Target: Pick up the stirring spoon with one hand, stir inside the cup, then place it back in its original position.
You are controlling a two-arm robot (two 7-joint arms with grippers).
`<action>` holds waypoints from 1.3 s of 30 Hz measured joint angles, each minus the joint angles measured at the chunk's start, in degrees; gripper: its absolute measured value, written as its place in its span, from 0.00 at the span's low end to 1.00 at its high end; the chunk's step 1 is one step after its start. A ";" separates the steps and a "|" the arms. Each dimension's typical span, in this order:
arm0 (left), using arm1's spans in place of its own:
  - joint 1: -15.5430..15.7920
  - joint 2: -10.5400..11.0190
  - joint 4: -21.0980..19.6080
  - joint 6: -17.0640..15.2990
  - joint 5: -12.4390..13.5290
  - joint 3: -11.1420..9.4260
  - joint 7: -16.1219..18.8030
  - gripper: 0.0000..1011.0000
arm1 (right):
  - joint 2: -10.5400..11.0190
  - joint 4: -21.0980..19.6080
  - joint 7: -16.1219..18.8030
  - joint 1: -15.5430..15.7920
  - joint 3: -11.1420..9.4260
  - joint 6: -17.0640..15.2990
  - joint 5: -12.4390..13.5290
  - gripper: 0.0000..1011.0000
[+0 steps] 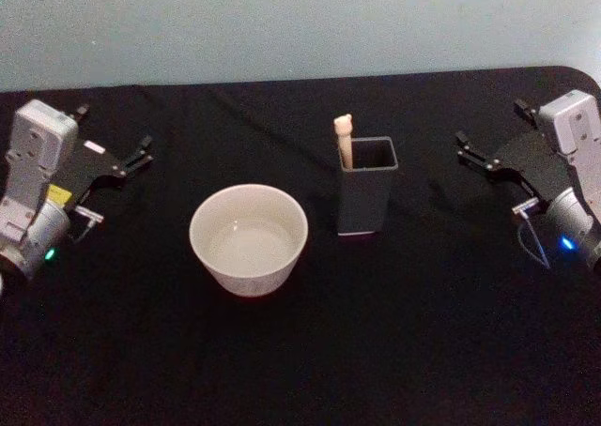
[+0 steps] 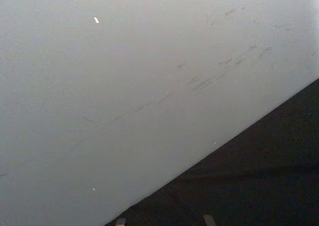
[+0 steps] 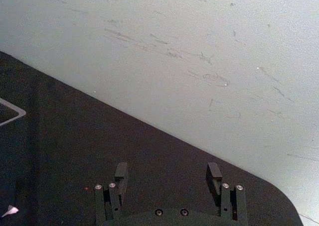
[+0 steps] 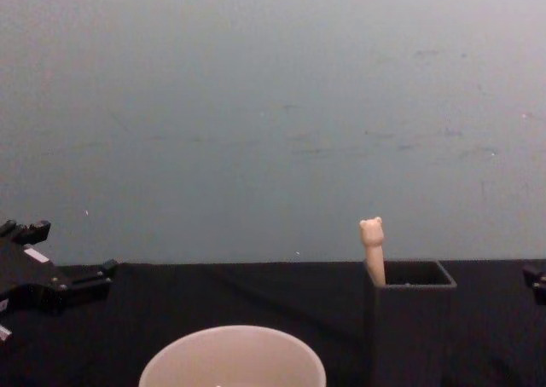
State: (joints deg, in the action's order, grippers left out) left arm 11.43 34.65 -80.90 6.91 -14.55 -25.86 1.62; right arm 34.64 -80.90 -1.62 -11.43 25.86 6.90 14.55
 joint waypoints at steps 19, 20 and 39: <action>0.00 0.00 0.00 0.00 0.00 0.00 0.00 0.99 | 0.00 0.00 0.00 0.00 0.00 0.00 0.00 0.99; 0.00 0.00 0.00 0.00 0.00 0.00 0.00 0.99 | 0.00 0.00 0.00 0.00 0.00 0.00 0.00 0.99; 0.00 0.00 0.00 0.00 0.00 0.00 0.00 0.99 | -0.13 -2.22 2.79 1.05 -1.95 -1.39 2.05 0.99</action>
State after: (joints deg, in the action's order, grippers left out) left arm 11.43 34.64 -80.90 6.91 -14.55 -25.86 1.62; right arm 34.51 -83.11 1.17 -10.38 23.91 5.51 16.60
